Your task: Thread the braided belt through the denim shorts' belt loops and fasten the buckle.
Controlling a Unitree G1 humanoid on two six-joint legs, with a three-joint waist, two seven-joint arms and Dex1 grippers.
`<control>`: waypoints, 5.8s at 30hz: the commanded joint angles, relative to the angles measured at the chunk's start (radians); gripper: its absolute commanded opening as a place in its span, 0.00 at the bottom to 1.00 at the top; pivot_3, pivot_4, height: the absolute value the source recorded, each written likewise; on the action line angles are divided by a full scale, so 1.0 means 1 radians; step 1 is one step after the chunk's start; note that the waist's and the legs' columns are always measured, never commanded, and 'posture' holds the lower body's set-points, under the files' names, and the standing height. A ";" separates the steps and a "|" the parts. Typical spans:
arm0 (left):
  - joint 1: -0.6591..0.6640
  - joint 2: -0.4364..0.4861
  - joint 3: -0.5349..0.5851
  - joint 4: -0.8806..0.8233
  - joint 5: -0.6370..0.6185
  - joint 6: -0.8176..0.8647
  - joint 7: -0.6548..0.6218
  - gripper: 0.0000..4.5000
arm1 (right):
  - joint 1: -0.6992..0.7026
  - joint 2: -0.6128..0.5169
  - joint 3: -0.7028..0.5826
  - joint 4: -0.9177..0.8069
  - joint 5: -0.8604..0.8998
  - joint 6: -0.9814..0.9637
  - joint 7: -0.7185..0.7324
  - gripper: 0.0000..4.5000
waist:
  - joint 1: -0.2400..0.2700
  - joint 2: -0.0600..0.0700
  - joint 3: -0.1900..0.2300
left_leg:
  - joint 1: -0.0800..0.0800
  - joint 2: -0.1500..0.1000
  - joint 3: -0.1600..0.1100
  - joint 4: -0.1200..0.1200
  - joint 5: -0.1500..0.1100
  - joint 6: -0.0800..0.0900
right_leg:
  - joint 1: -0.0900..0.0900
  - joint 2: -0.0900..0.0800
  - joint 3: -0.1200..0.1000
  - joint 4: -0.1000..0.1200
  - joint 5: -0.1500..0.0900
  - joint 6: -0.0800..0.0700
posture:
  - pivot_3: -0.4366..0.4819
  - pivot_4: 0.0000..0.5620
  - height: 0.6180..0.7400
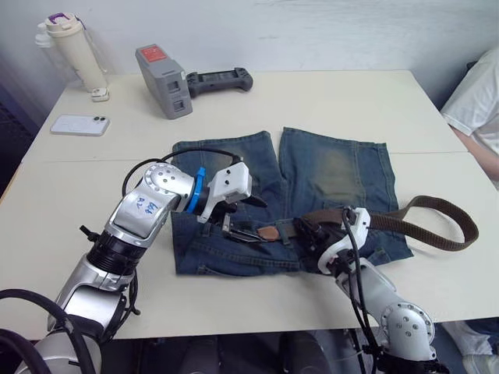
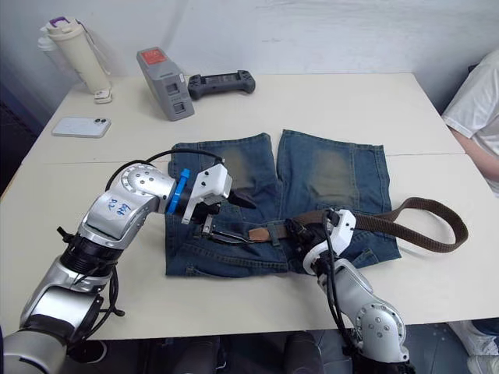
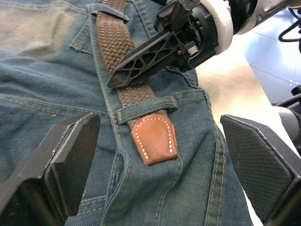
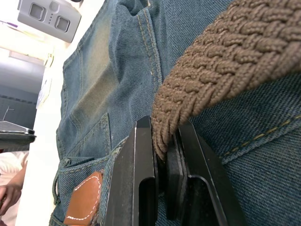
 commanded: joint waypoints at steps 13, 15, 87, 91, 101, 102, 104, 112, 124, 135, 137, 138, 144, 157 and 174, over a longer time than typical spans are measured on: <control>-0.017 -0.020 -0.011 0.021 0.008 -0.062 -0.009 1.00 | 0.133 -0.298 -0.083 -0.217 0.326 0.107 -0.136 0.98 | 0.011 0.000 0.000 | -0.001 0.001 0.000 0.000 0.000 0.000 | 0.000 0.001 0.000 -0.002 0.000 0.000 | 0.48 0.27 1.00; -0.019 -0.026 -0.013 0.031 0.009 -0.071 -0.008 1.00 | 0.149 -0.364 -0.099 -0.230 0.366 0.104 -0.148 0.98 | 0.013 0.000 0.000 | -0.001 0.001 0.001 0.000 0.000 0.000 | 0.000 0.001 0.000 -0.002 0.000 0.000 | 0.48 0.27 1.00; 0.038 -0.172 -0.048 0.299 0.244 -0.709 0.033 0.25 | 0.104 -0.554 -0.143 -0.171 -0.136 0.415 0.088 0.00 | 0.031 -0.007 -0.001 | -0.002 0.007 0.003 0.007 -0.004 0.003 | 0.003 0.006 0.000 -0.008 0.003 -0.004 | 0.48 0.27 1.00; 0.039 -0.168 -0.047 0.283 0.221 -0.691 0.009 0.61 | 0.104 -0.548 -0.147 -0.172 -0.143 0.420 0.094 0.00 | 0.031 -0.007 -0.001 | -0.002 0.008 0.003 0.007 -0.004 0.003 | 0.003 0.006 0.000 -0.008 0.003 -0.004 | 0.48 0.27 1.00; 0.041 -0.161 -0.038 0.288 0.241 -0.755 0.025 0.61 | 0.101 -0.537 -0.152 -0.175 -0.152 0.430 0.104 0.00 | 0.031 -0.007 -0.002 | -0.002 0.008 0.003 0.007 -0.004 0.003 | 0.003 0.006 0.000 -0.008 0.003 -0.004 | 0.48 0.27 1.00; 0.041 -0.161 -0.042 0.300 0.249 -0.766 0.029 0.61 | 0.099 -0.537 -0.151 -0.174 -0.154 0.431 0.105 0.00 | 0.030 -0.007 -0.002 | -0.002 0.008 0.003 0.007 -0.004 0.003 | 0.003 0.006 0.000 -0.008 0.003 -0.004 | 0.48 0.27 1.00; 0.042 -0.165 -0.044 0.317 0.258 -0.780 0.039 0.61 | 0.095 -0.535 -0.151 -0.172 -0.158 0.435 0.107 0.00 | 0.031 -0.007 -0.002 | -0.002 0.008 0.003 0.007 -0.004 0.003 | 0.003 0.006 0.000 -0.008 0.003 -0.004 | 0.48 0.27 1.00; 0.037 -0.166 -0.029 0.333 0.241 -0.777 0.031 0.01 | 0.098 -0.531 -0.163 -0.172 -0.169 0.445 0.114 0.00 | 0.030 -0.007 -0.002 | -0.002 0.008 0.003 0.007 -0.004 0.003 | 0.003 0.006 0.000 -0.008 0.003 -0.004 | 0.48 0.27 1.00; 0.011 -0.039 0.033 0.359 0.252 -0.873 0.045 0.01 | 0.131 -0.544 -0.204 -0.155 -0.188 0.471 0.147 0.00 | 0.032 -0.006 -0.002 | -0.002 0.008 0.003 0.005 -0.004 0.003 | 0.002 0.007 0.000 -0.008 0.003 -0.004 | 0.48 0.27 1.00; 0.082 0.105 0.107 0.380 0.214 -0.884 0.019 0.01 | 0.115 -0.544 -0.211 -0.144 -0.211 0.488 0.180 0.00 | 0.032 -0.006 -0.002 | -0.002 0.008 0.003 0.005 -0.005 0.002 | 0.002 0.007 0.000 -0.008 0.003 -0.004 | 0.48 0.27 1.00; 0.091 0.109 0.112 0.387 0.212 -0.878 0.024 0.01 | 0.104 -0.540 -0.202 -0.139 -0.220 0.491 0.186 0.00 | 0.032 -0.006 -0.002 | -0.002 0.008 0.003 0.005 -0.005 0.002 | 0.002 0.007 0.000 -0.008 0.003 -0.004 | 0.48 0.27 1.00; 0.095 0.110 0.113 0.390 0.213 -0.877 0.025 0.01 | 0.100 -0.538 -0.199 -0.137 -0.224 0.492 0.189 0.00 | 0.031 -0.006 -0.002 | -0.002 0.008 0.003 0.005 -0.005 0.002 | 0.002 0.007 0.000 -0.008 0.003 -0.004 | 0.48 0.27 1.00; 0.132 0.086 0.104 0.338 0.177 -0.842 0.010 0.01 | 0.079 -0.531 -0.209 -0.145 -0.227 0.510 0.195 0.00 | 0.030 -0.006 -0.002 | -0.002 0.009 0.003 0.005 -0.005 0.002 | 0.002 0.008 0.000 -0.008 0.003 -0.004 | 0.48 0.27 1.00; 0.109 0.151 0.188 0.267 0.000 -0.556 -0.140 0.98 | 0.086 -0.555 -0.266 -0.196 -0.164 0.541 0.230 0.00 | 0.033 -0.006 -0.001 | -0.002 0.009 0.003 0.005 -0.005 0.002 | 0.002 0.008 0.000 -0.008 0.003 -0.004 | 0.48 0.27 1.00; 0.111 0.206 0.227 0.047 -0.166 -0.111 -0.148 1.00 | -0.023 -1.043 -0.179 -0.401 -0.171 0.496 0.619 0.91 | 0.032 -0.003 0.002 | -0.003 0.009 0.004 0.005 -0.006 0.001 | 0.000 0.008 0.001 -0.009 0.003 -0.004 | 0.48 0.27 1.00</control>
